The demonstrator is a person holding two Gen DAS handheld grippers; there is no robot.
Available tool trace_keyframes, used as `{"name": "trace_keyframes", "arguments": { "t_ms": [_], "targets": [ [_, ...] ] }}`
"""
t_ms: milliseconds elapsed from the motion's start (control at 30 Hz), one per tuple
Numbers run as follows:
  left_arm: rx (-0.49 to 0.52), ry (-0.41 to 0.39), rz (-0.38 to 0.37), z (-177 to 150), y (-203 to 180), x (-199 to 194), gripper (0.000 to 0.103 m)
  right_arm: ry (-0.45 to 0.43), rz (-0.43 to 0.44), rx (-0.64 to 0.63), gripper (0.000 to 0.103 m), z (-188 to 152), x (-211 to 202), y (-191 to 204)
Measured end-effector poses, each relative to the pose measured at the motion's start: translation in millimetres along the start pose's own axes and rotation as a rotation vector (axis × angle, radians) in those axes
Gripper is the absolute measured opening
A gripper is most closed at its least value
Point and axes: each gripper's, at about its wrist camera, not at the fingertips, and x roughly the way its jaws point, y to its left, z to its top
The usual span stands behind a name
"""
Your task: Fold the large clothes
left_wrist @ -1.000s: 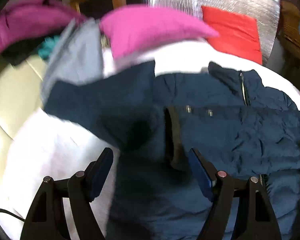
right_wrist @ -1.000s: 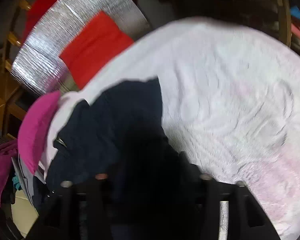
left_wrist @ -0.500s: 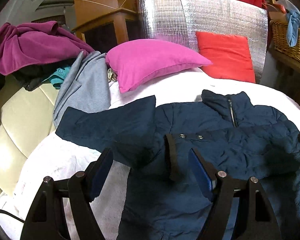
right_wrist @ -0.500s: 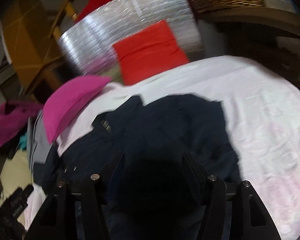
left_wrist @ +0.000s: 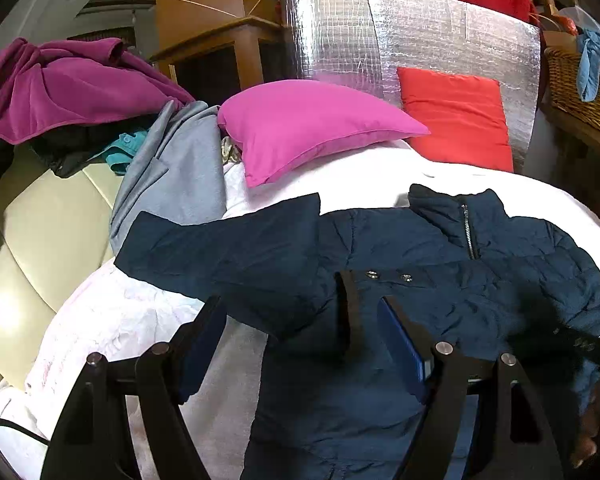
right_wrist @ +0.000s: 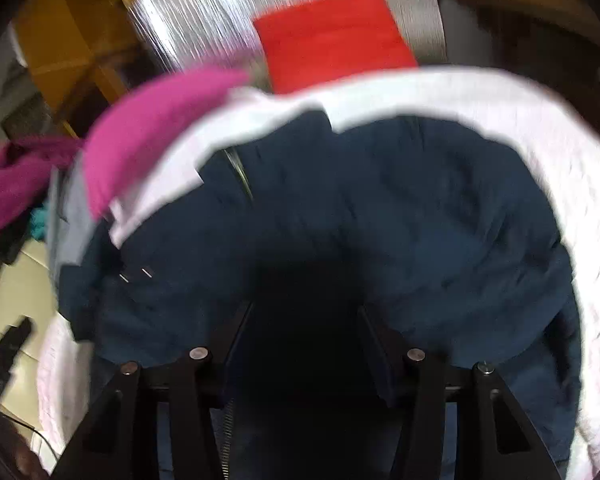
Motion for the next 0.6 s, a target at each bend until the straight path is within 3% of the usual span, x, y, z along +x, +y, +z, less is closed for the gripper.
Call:
{"name": "trace_keyframes", "arguments": {
  "t_ms": [100,300,433,500,600],
  "targets": [
    [-0.001,0.000,0.005,0,4,0,0.078,-0.008,-0.004,-0.003,0.054,0,0,3],
    [-0.021,-0.001,0.025,0,18,0,0.078,-0.104,0.112,-0.066,0.054,-3,-19,32],
    [-0.018,0.008,0.037,-2,25,4,0.078,-0.035,0.136,-0.082,0.054,-10,2,51],
    [-0.015,0.022,0.040,-1,33,11,0.078,0.026,0.082,-0.099,0.054,-14,24,60],
    [-0.067,0.078,0.040,0,59,31,0.078,0.017,0.081,-0.101,0.054,-12,22,65]
  ]
}}
